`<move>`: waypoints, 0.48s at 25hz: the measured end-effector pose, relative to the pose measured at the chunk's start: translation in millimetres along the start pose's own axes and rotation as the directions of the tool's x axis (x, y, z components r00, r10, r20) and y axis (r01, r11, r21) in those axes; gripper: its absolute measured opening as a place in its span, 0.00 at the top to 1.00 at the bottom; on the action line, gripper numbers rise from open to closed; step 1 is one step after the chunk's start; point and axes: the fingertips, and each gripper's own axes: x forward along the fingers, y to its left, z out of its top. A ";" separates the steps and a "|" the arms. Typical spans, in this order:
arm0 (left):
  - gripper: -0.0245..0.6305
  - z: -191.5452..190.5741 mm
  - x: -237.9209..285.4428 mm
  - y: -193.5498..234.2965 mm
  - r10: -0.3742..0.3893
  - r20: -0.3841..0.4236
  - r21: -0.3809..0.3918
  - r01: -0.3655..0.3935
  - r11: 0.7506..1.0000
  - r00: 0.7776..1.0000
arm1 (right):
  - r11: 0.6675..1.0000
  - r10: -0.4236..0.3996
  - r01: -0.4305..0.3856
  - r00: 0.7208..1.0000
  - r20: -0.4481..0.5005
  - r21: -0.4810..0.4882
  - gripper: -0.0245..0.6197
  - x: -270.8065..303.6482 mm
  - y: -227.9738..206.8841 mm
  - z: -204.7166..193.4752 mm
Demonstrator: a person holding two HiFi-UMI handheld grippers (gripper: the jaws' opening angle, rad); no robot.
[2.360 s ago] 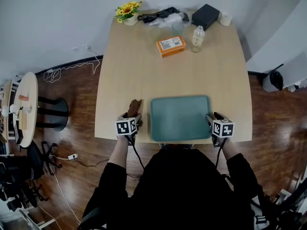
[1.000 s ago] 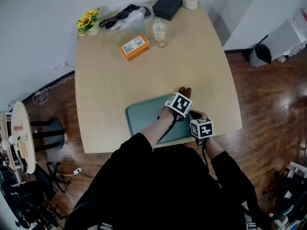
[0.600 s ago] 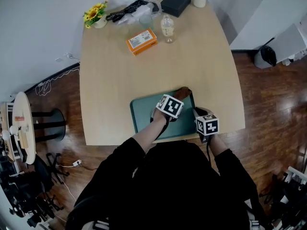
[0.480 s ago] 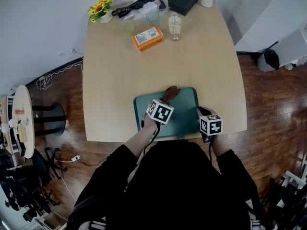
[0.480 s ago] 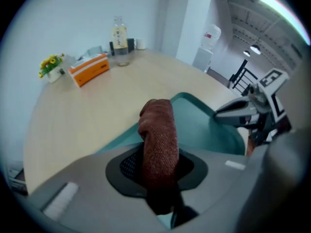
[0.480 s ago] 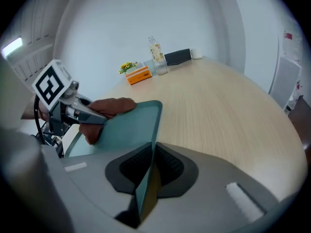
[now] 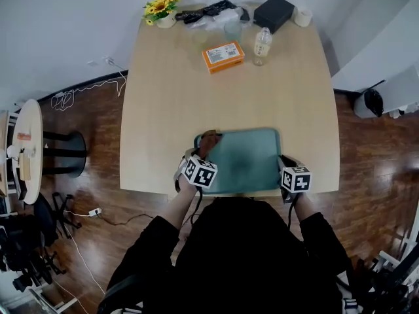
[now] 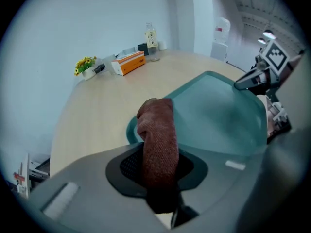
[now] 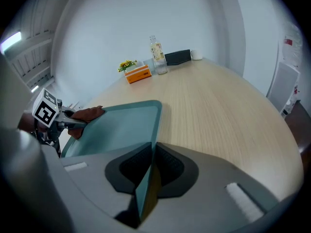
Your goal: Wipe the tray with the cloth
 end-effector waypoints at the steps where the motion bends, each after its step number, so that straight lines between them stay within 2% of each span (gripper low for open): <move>1: 0.85 0.1 -1.0 -1.0 -0.006 -0.004 -0.010 0.006 1.000 1.000 | 1.000 0.000 0.000 1.000 0.000 0.003 0.91 0.2 1.4 -0.5; 4: 0.85 15.9 -3.2 -19.2 -0.063 0.003 -0.020 0.063 0.998 0.998 | 1.000 -0.002 0.002 1.000 0.007 0.008 0.91 0.2 3.2 0.3; 7: 0.85 54.6 1.0 -63.3 -0.131 0.025 0.076 0.129 0.989 0.991 | 1.000 -0.009 0.008 1.000 0.027 0.009 0.91 -0.5 1.1 2.9; 12: 0.85 119.1 5.7 -160.0 -0.267 0.040 0.198 0.254 0.947 0.963 | 1.000 -0.020 0.020 0.999 0.035 0.005 0.91 -2.1 3.1 1.3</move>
